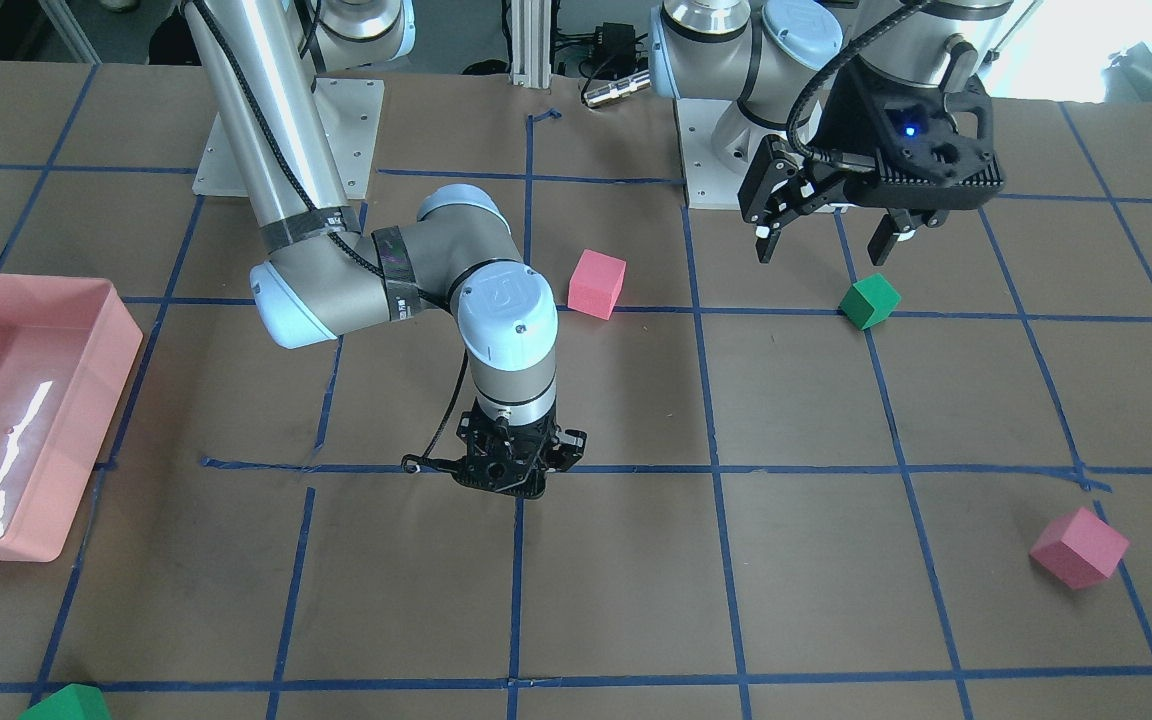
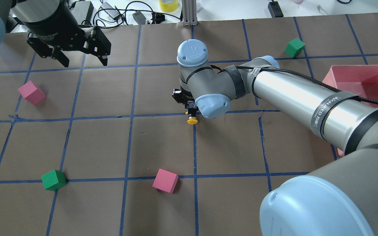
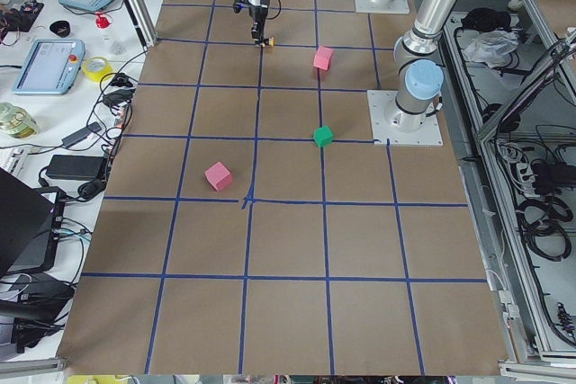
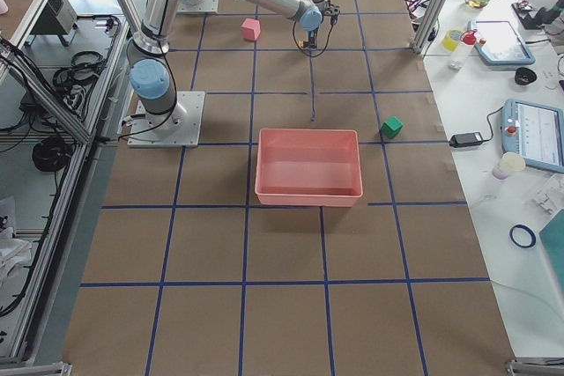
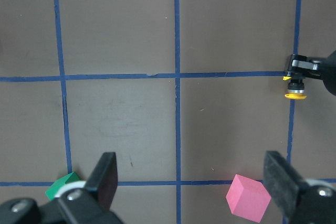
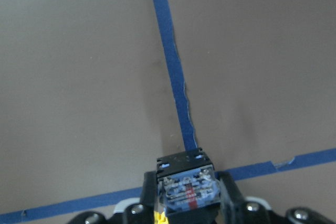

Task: Align button upright
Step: 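Lower the switch onto the table and open the right gripper, then raise the right gripper away from the switch toward the bin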

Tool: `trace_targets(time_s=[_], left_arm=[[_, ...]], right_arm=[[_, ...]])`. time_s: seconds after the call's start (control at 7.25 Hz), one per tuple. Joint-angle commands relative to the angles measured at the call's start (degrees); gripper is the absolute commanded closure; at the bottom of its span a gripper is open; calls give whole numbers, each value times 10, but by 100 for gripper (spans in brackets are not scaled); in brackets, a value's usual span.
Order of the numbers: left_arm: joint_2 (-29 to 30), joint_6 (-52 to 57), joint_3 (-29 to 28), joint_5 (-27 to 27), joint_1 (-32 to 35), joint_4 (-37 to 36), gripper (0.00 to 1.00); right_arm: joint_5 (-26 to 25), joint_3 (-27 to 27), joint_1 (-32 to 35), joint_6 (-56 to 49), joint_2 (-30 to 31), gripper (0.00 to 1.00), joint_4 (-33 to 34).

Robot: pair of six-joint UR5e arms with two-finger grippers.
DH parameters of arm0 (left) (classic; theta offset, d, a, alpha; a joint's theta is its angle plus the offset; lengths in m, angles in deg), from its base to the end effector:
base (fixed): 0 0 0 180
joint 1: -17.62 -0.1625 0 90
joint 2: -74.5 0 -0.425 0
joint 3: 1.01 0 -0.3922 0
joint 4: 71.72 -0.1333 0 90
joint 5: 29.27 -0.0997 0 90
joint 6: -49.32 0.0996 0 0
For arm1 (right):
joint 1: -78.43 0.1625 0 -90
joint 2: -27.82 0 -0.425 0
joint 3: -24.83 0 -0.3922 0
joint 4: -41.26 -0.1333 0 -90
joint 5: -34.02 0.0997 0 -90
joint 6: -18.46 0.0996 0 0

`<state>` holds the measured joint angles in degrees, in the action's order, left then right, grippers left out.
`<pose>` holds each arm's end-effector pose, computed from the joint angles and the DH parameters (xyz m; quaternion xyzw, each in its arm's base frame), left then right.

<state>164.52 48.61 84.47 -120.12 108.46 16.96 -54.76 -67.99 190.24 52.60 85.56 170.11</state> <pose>-0.1391 -0.4984 0.5293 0.0008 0.9987 -0.0509 0.0067 0.3686 -0.5567 0.2037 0.1070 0.9937 -0.0241 0.0248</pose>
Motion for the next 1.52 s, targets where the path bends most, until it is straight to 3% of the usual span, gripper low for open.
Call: trace_targets(time_s=[0.0,0.41,0.69,1.24,1.38], left_arm=[[0,1,0,0,0,0,0],[0,-1,0,1,0,-2,0],[-3,-25,8,1,4,-3,0],[-14,-29,14,1,7,-4,0],[-14,-29,14,1,7,-7,0]], right_arm=[[0,-1,0,-4,11,0,-7],[-9,2,-1,-74,54,0,-26],[-12,13,-36,-118,118,0,-120],[-13,45,-198,-291,262,0,-376],[-9,51,-222,-341,282,0,-405]])
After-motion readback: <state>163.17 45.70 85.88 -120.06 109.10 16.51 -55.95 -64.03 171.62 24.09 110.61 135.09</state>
